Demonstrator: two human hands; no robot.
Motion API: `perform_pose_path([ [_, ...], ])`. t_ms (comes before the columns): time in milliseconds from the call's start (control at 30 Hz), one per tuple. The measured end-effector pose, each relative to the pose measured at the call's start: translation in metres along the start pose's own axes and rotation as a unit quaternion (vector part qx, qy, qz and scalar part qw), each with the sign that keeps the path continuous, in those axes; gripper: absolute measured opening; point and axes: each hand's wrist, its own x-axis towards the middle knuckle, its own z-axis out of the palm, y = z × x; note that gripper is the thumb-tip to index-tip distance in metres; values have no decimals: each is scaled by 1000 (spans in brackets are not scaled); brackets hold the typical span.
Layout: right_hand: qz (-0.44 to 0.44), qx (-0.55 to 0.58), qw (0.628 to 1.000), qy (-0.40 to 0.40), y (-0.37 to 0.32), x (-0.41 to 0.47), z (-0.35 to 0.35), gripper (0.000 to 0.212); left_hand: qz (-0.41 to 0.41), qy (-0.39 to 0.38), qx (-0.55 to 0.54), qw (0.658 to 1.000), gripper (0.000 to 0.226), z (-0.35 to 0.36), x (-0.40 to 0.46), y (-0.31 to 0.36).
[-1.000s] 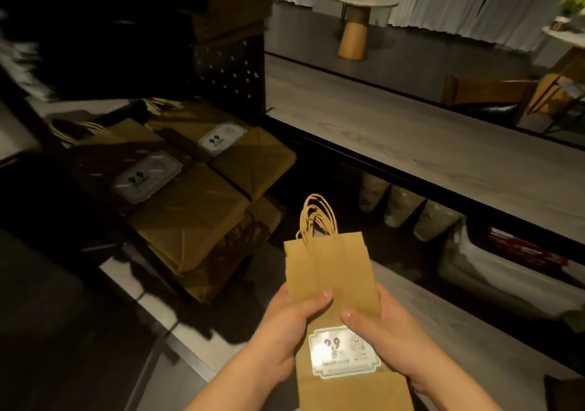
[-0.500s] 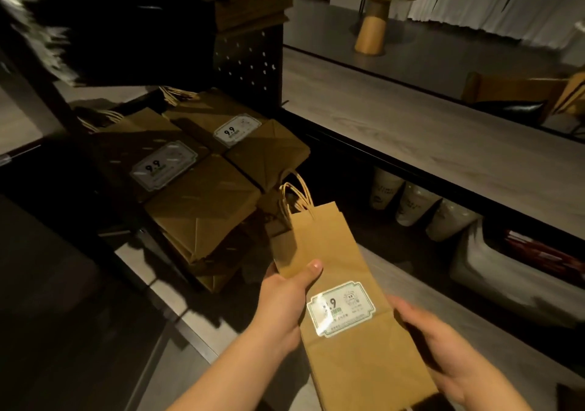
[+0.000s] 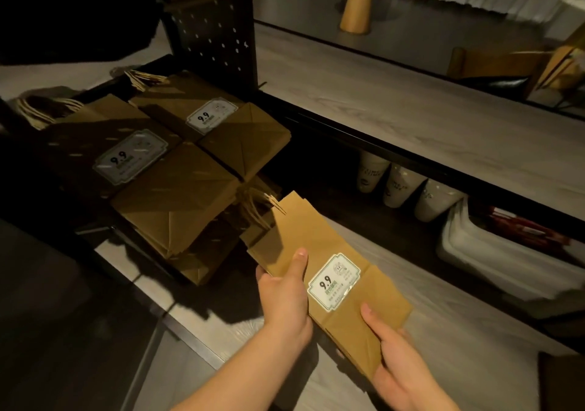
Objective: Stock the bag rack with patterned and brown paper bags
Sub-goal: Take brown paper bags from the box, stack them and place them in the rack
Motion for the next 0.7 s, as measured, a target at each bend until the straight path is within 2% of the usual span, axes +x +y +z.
perform_pose_path([
  [100,-40,-26,999,-9,-12,7,-2,59,-18,7,-61,998,50,-7,10,23],
  [200,-54,-49,997,-25,-22,14,-10,62,3,14,-84,996,68,-23,28,48],
  [300,-60,-66,995,-36,-22,20,-9,63,-12,29,-70,997,49,-37,37,51],
  [367,-68,-68,994,-47,-20,24,-2,61,0,39,-71,997,44,-44,38,54],
  [433,-71,-59,994,-64,-19,29,11,57,28,26,-90,995,53,-47,40,64],
  [567,-80,-71,990,-95,-14,43,44,56,70,24,-89,993,85,-54,48,85],
  [700,-69,-97,988,-103,0,71,77,61,94,0,-83,992,89,-65,61,105],
])
